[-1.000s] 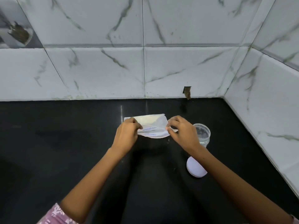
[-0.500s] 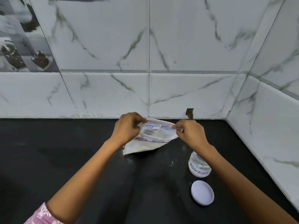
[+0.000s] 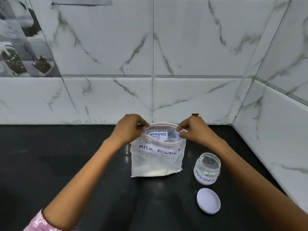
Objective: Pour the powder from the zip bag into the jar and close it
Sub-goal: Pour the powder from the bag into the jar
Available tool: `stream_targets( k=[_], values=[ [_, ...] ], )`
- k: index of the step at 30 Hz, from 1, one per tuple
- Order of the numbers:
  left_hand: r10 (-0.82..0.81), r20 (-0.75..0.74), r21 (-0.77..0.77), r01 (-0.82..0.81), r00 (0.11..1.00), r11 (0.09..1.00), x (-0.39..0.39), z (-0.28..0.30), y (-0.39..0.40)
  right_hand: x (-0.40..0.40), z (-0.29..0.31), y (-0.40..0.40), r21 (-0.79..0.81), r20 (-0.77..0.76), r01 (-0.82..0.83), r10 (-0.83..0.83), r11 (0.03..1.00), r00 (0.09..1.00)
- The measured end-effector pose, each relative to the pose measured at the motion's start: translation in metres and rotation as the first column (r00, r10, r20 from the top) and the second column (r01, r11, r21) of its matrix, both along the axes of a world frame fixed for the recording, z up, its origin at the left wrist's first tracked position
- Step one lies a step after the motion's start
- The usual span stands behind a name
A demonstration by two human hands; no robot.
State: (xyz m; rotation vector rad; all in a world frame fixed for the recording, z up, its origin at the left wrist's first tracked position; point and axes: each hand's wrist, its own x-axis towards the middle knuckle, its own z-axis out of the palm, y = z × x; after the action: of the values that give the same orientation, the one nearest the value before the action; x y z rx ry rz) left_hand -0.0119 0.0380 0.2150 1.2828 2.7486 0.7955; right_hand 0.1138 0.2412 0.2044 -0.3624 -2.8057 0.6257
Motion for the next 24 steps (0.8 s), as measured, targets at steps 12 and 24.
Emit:
stream_targets(
  k=[12, 24],
  values=[
    [-0.159, -0.38, 0.082, 0.204, 0.911, 0.975, 0.064, -0.036, 0.066, 0.033, -0.02, 0.019, -0.364, -0.312, 0.067, -0.19, 0.929, 0.931],
    [-0.082, -0.337, 0.15, 0.139, 0.938, 0.979, 0.048, -0.031, 0.074, 0.09, -0.094, 0.022, 0.06, 0.148, 0.379, -0.384, 0.923, 0.911]
  ],
)
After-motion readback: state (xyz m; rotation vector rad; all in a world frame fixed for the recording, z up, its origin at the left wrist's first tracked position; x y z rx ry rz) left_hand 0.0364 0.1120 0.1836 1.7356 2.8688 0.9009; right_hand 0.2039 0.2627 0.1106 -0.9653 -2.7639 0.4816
